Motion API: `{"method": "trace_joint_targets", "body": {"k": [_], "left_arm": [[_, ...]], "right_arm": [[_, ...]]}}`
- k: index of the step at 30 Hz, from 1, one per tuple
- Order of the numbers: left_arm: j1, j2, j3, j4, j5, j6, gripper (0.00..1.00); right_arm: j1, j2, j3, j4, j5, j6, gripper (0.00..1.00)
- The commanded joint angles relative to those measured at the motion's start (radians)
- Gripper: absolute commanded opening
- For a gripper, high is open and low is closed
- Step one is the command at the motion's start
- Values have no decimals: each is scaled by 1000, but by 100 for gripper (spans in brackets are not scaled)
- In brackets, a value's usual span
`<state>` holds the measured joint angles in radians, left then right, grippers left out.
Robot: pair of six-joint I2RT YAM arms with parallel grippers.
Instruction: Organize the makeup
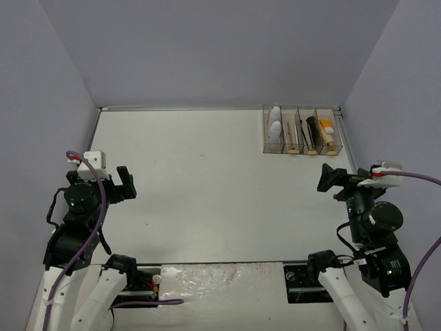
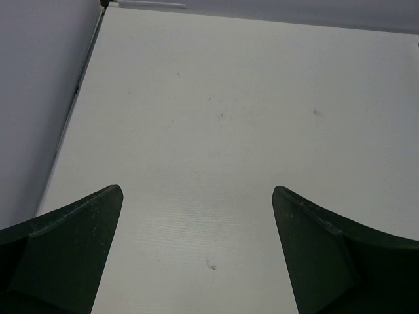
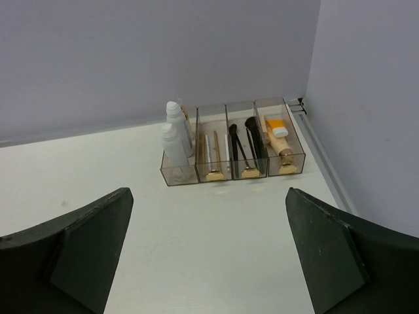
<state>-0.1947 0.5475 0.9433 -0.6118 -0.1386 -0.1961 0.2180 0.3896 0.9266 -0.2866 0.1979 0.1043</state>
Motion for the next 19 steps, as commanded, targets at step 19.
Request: {"method": "trace_joint_targets", "body": {"k": [19], "left_arm": [[7,-14,-137,70,8,-33,97]], "right_arm": [[9,-71,-94,7,50,1,100]]}}
